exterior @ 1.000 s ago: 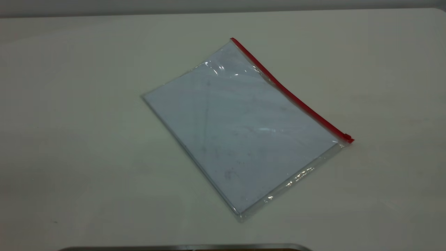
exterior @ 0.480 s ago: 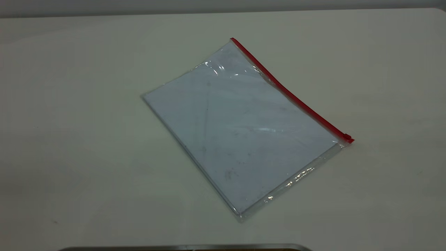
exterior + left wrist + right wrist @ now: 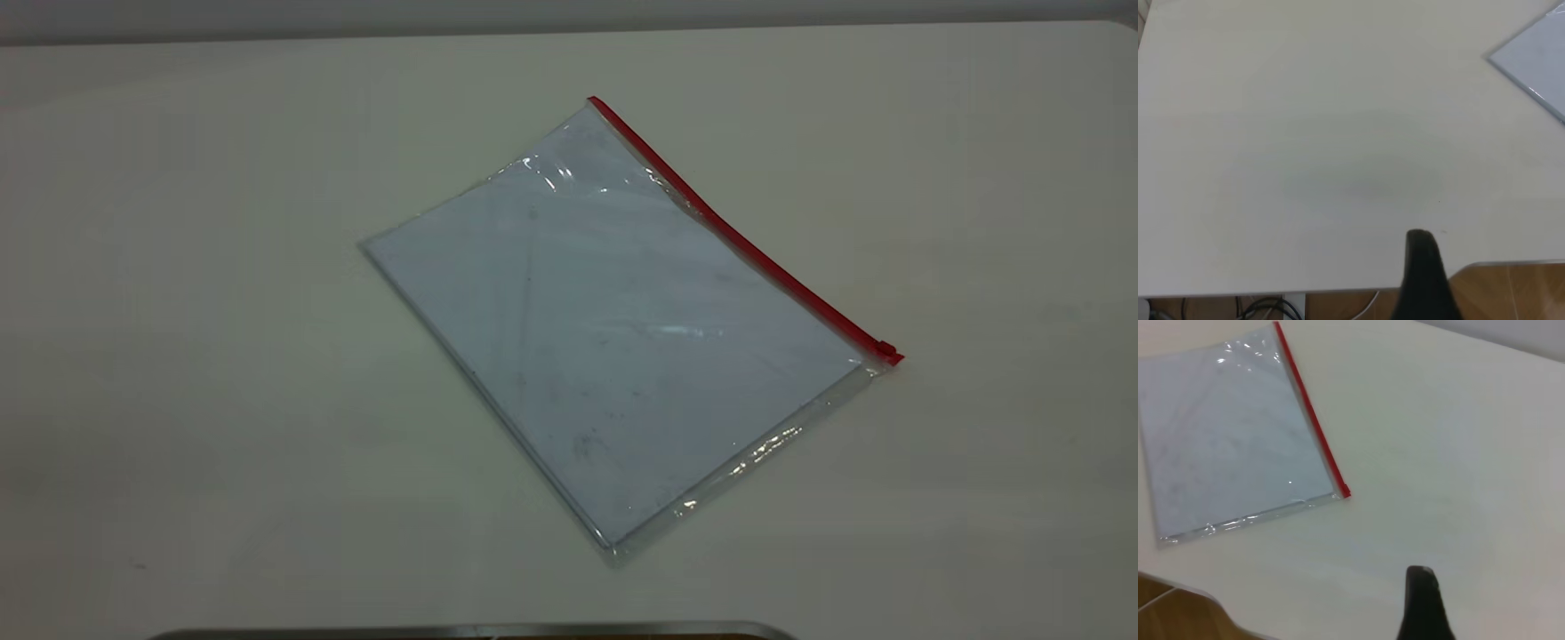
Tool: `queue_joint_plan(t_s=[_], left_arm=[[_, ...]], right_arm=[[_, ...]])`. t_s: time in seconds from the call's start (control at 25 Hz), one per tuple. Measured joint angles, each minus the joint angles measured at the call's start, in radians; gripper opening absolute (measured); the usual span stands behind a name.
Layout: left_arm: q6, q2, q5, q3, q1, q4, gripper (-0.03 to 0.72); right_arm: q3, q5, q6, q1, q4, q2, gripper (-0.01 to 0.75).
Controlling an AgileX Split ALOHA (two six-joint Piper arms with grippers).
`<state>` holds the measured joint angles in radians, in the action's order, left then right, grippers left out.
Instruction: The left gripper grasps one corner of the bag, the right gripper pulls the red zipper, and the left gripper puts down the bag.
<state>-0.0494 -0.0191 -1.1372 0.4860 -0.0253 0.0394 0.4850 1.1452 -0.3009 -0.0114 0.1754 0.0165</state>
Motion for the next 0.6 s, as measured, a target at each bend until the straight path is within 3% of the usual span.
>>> queue_joint_plan(t_s=[0.6], left_arm=[[0.000, 0.000, 0.000, 0.000, 0.000, 0.000, 0.587]], right_arm=[[-0.002, -0.006, 0.118, 0.000, -0.075, 0.000, 0.553]])
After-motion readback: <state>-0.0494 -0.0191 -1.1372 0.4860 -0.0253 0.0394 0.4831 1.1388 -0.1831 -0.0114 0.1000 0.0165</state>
